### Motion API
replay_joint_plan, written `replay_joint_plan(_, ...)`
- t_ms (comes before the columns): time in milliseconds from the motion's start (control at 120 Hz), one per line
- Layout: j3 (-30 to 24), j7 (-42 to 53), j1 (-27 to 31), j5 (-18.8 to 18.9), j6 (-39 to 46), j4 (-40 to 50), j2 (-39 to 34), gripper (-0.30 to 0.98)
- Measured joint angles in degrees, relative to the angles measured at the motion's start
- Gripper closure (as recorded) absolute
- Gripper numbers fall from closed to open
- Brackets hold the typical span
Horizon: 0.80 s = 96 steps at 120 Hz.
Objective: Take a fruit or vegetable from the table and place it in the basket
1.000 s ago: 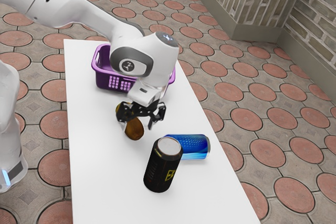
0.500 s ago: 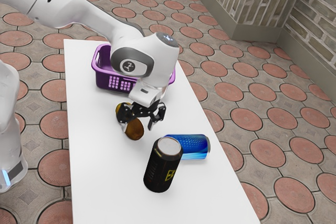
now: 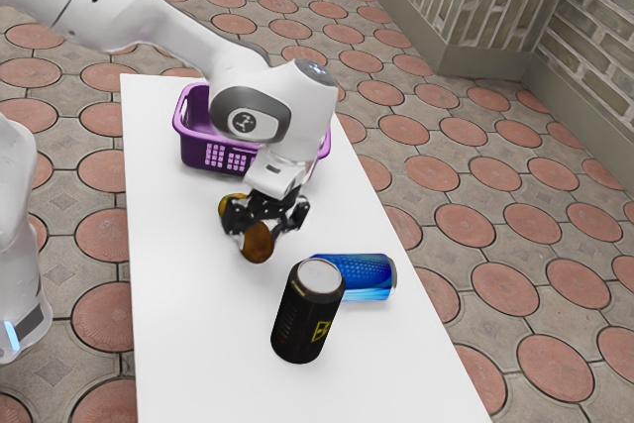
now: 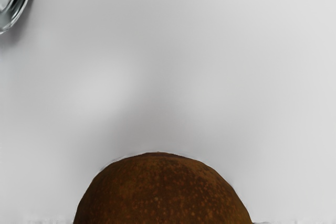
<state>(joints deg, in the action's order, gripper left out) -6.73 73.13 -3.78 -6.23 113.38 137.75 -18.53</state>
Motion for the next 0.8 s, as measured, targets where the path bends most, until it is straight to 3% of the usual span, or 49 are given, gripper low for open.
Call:
replay_joint_plan(200, 0.07, -0.3, 0.0, -0.16, -0.12, -0.95, -0.36, 0.43)
replay_joint_plan(375, -1.64, -0.99, 0.41, -0.09, -6.95, -16.07, -1.31, 0.43)
replay_joint_plan(567, -1.51, -1.65, 20.12, 2.21, -12.44, -26.48, 1.02, 0.41)
replay_joint_plan(675, -0.51, -1.9, 24.45, 3.53, -14.06, -31.99, 10.61, 0.43)
replay_joint_plan(775, 1.39, -2.05, 26.84, 4.35, -14.79, -33.1, 13.17, 0.43)
replay_joint_plan(800, 1.51, -2.08, 27.05, 4.51, -14.98, -33.11, 13.34, 0.36)
